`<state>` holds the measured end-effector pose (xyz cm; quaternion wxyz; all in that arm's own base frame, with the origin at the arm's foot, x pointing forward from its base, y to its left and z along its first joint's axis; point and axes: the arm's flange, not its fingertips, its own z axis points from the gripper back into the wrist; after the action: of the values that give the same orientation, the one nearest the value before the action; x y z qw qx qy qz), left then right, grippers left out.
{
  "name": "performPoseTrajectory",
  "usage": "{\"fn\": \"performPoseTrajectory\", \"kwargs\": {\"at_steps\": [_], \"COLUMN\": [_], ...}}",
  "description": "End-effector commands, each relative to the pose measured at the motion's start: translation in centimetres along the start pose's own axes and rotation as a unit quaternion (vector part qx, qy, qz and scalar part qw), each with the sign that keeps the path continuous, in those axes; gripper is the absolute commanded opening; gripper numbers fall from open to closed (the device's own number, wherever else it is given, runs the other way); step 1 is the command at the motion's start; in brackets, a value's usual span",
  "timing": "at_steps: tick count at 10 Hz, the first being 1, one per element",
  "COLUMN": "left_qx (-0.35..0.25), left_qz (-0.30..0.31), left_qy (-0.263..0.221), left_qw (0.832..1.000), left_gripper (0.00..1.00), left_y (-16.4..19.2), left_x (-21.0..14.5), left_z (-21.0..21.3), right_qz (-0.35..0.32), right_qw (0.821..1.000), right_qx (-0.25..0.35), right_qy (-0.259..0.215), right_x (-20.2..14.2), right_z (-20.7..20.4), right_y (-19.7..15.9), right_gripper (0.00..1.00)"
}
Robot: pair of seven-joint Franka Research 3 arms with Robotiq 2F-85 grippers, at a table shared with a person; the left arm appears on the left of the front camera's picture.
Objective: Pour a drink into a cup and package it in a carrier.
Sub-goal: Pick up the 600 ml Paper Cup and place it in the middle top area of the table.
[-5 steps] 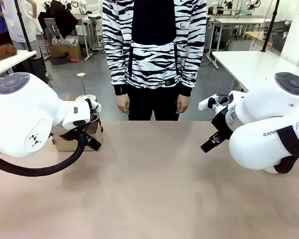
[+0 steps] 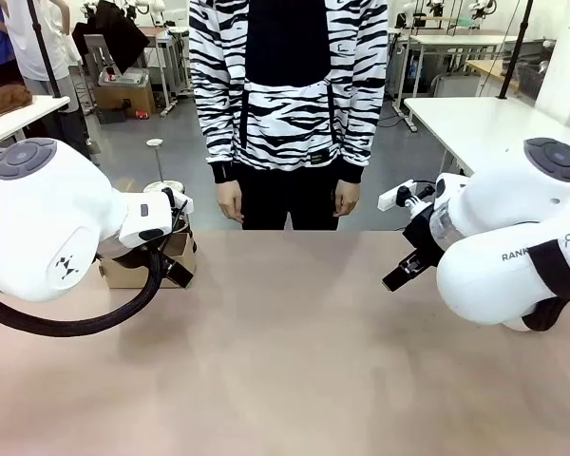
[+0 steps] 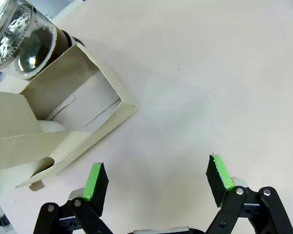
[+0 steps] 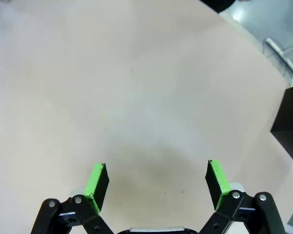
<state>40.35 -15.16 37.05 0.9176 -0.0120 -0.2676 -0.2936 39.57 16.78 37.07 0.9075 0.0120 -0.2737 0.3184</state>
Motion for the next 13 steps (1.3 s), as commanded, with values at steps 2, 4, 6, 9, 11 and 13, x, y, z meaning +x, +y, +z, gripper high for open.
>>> {"fn": "performPoseTrajectory", "kwargs": {"at_steps": [2,4,6,9,11,13], "left_qx": [0.000,0.000,0.000,0.000,0.000,0.000], "left_qz": [0.000,0.000,0.000,0.000,0.000,0.000], "left_qy": [0.000,0.000,0.000,0.000,0.000,0.000], "left_qw": [1.000,1.000,1.000,1.000,1.000,1.000], "left_gripper": [1.00,1.00,1.00,1.00,1.00,1.00], "left_y": [0.0,0.0,0.0,0.0,0.0,0.0], "left_x": [0.0,0.0,0.0,0.0,0.0,0.0], "left_z": [0.0,0.0,0.0,0.0,0.0,0.0], "right_qz": [0.000,0.000,-0.002,0.023,0.045,0.107], "right_qw": [1.000,1.000,1.000,0.999,0.995,0.979], "right_qx": [0.000,0.000,-0.007,0.009,0.056,0.130], "right_qy": [0.000,0.000,0.002,-0.037,-0.073,-0.115], "right_x": [0.0,0.0,1.8,7.4,7.2,3.7], "right_z": [0.0,0.0,0.3,5.4,9.0,12.4], "right_y": [0.0,0.0,-0.6,-7.9,-14.4,-22.2], "right_gripper": [1.00,1.00,1.00,1.00,1.00,1.00]}}
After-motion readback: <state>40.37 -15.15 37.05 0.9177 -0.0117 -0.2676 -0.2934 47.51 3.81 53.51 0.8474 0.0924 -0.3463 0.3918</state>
